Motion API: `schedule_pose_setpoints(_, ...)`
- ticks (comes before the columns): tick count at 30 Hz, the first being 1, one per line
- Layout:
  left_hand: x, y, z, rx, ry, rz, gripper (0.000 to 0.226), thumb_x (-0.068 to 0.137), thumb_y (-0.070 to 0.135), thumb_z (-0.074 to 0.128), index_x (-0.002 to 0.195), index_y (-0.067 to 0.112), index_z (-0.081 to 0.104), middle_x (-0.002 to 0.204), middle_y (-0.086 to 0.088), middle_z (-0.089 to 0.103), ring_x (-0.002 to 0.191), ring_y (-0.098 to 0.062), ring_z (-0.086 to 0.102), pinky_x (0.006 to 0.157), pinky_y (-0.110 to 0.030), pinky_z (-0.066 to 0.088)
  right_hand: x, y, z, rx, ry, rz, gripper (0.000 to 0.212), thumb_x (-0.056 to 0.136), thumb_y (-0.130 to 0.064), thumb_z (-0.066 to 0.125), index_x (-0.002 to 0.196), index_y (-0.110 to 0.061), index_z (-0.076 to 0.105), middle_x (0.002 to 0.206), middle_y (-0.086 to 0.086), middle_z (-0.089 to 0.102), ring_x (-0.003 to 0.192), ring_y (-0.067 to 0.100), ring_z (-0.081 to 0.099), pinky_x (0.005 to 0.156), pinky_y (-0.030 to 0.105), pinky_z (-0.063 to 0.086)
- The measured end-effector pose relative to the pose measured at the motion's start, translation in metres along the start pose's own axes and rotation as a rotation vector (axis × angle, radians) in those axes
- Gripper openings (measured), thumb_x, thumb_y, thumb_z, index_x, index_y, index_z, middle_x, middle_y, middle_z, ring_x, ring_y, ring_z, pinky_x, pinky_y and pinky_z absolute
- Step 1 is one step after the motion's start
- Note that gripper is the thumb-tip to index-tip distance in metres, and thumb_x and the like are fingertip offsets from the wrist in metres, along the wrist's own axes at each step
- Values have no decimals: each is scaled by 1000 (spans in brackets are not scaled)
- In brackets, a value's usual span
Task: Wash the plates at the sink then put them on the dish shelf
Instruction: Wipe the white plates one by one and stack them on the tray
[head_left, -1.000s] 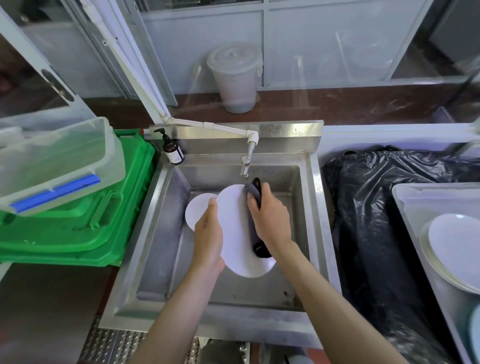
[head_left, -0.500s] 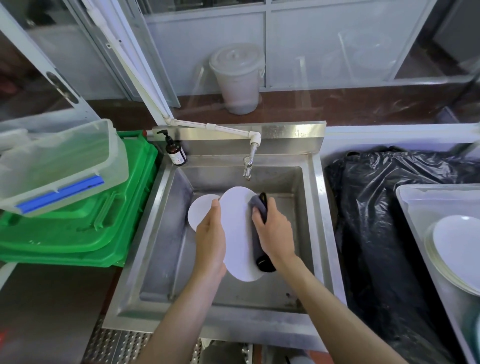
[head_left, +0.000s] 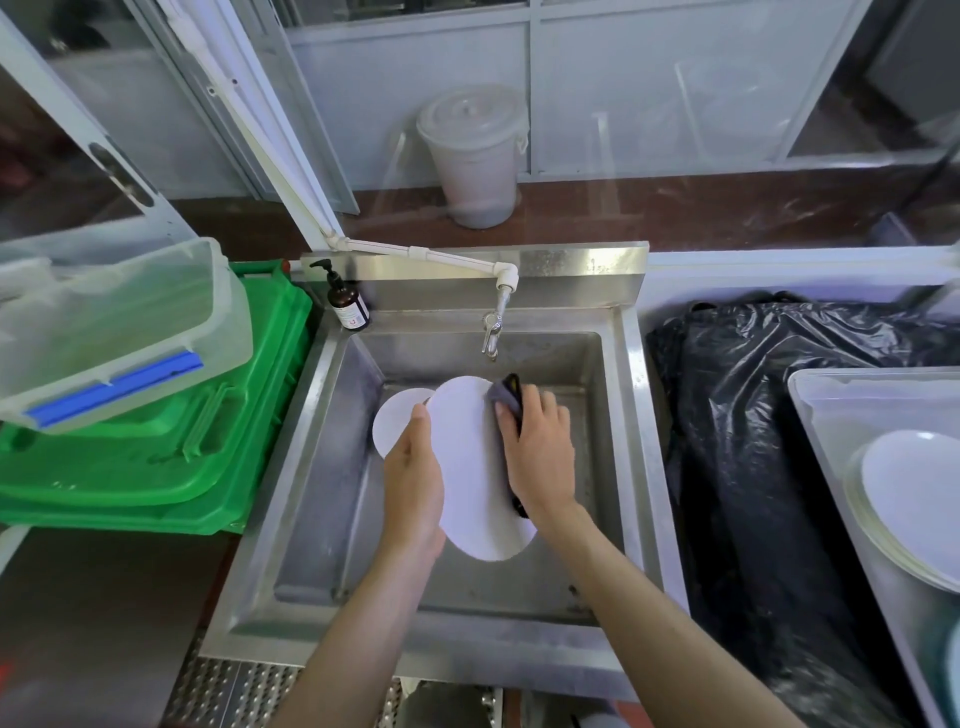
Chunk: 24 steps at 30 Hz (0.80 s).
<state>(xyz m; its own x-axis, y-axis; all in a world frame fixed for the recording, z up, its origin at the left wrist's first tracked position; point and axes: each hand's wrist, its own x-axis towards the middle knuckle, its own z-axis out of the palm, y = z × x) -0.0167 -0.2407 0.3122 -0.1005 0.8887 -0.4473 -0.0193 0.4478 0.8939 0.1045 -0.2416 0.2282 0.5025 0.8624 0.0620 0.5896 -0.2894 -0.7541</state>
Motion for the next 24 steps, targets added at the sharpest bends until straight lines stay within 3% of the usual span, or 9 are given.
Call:
schedule_pose_setpoints(2, 4, -2, 0, 24, 17, 54, 26, 103, 58, 47, 99, 47, 70, 118, 19, 71, 117, -10, 63, 104, -40, 50, -15, 5, 6, -13, -67, 110, 32, 108, -43, 45, 127, -19, 52, 117, 3, 51, 105, 28, 47, 82, 44, 46)
schedule_pose_setpoints(5, 6, -6, 5, 64, 23, 91, 23, 103, 59, 46, 102, 52, 68, 119, 26, 68, 121, -9, 60, 107, -38, 47, -35, -5, 9, 139, -178, 252, 28, 107, -42, 44, 123, -20, 51, 115, 3, 49, 107, 33, 53, 86, 45, 47)
schedule_pose_setpoints(8, -2, -9, 12, 190, -13, 164, 23, 107, 51, 43, 110, 56, 65, 110, 32, 65, 114, -2, 60, 90, -19, 46, -36, -25, 5, 452, -249, 459, 30, 105, -48, 46, 117, -20, 52, 120, 3, 54, 111, 27, 60, 95, 42, 49)
schedule_pose_setpoints(11, -10, -19, 17, 364, -91, 230, 29, 107, 55, 39, 120, 60, 65, 114, 34, 69, 110, 11, 62, 92, -15, 49, -29, -43, -7, 935, -308, 691, 56, 93, -68, 57, 117, -17, 60, 117, 4, 70, 105, 18, 71, 98, 44, 57)
schedule_pose_setpoints(14, -10, -26, 18, 544, -123, 268, 43, 108, 55, 28, 143, 51, 53, 137, 18, 65, 129, -9, 59, 107, -35, 48, -26, -45, -12, 1096, -324, 713, 46, 95, -50, 68, 121, -13, 63, 114, 12, 76, 101, 24, 76, 95, 45, 61)
schedule_pose_setpoints(17, 0, -33, 16, 611, -179, 301, 47, 111, 44, 28, 157, 39, 40, 157, 14, 48, 144, -11, 43, 119, -35, 34, -27, -34, -11, 1133, -265, 767, 32, 97, -27, 61, 127, -13, 62, 113, 15, 77, 101, 31, 76, 93, 49, 61)
schedule_pose_setpoints(19, 14, -37, 9, 655, -199, 360, 42, 111, 36, 36, 150, 32, 50, 151, 13, 54, 140, -11, 47, 117, -32, 36, -28, -26, -11, 1160, -210, 769, 28, 100, -22, 62, 127, -18, 64, 112, 10, 78, 103, 29, 76, 97, 52, 59)
schedule_pose_setpoints(21, 32, -39, -1, 671, -208, 419, 35, 106, 31, 47, 137, 26, 63, 138, 12, 64, 130, -11, 56, 113, -38, 43, -30, -21, -17, 1184, -185, 718, 30, 99, -20, 68, 129, -21, 65, 113, 6, 78, 106, 27, 75, 98, 50, 59)
schedule_pose_setpoints(24, 64, -42, -17, 657, -23, 470, 42, 87, 30, 60, 126, 15, 68, 126, 1, 70, 118, -20, 63, 104, -44, 49, -30, -12, -32, 1219, -197, 626, 33, 97, -18, 72, 128, -22, 66, 116, 7, 77, 104, 25, 75, 92, 47, 62)
